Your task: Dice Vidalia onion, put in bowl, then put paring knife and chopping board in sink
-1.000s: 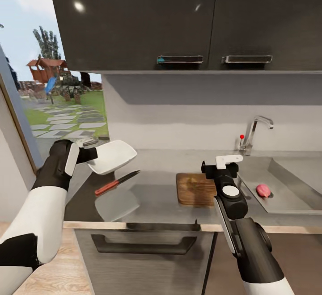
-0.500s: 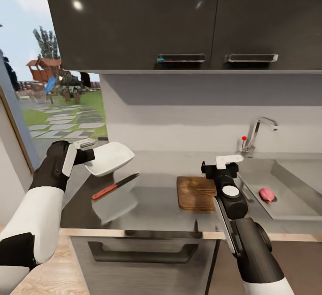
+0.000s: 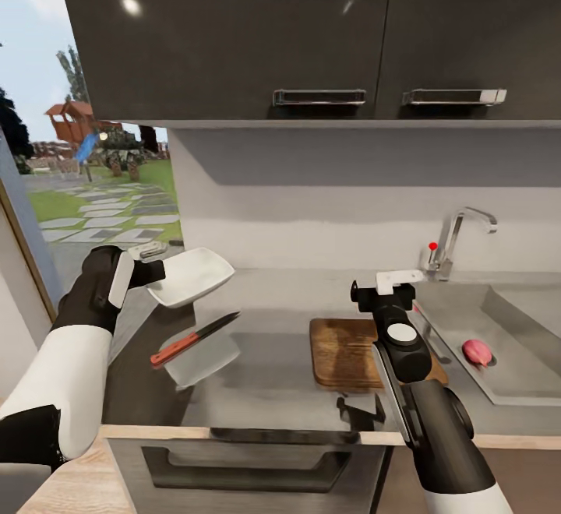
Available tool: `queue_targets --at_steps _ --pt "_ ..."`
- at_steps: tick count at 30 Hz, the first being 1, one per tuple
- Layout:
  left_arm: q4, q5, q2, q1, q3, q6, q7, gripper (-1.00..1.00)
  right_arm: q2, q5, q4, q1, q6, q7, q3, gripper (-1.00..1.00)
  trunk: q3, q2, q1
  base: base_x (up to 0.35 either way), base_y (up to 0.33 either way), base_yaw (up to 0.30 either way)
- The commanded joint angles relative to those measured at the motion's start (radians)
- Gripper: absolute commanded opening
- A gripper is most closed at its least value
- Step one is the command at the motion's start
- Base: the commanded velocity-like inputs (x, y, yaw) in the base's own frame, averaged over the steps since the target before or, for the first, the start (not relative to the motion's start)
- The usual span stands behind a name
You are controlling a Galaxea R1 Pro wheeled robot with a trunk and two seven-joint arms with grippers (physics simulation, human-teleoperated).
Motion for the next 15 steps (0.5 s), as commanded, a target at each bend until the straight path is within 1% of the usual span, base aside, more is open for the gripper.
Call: queue_targets --at_steps 1,15 --pt "-0.001 0.012 0.0 -0.001 0.0 0.003 0.009 -1.0 0.0 0.004 -0.001 -0.001 0.007 -0.003 0.002 1.0 -0.001 -0.001 0.0 0.005 0.0 0.0" --pt "0.031 0.012 0.0 -0.001 0.001 0.003 0.009 -1.0 0.001 0.003 -0.001 -0.001 0.007 -0.003 0.002 1.0 -0.001 -0.001 0.0 0.0 0.0 0.0"
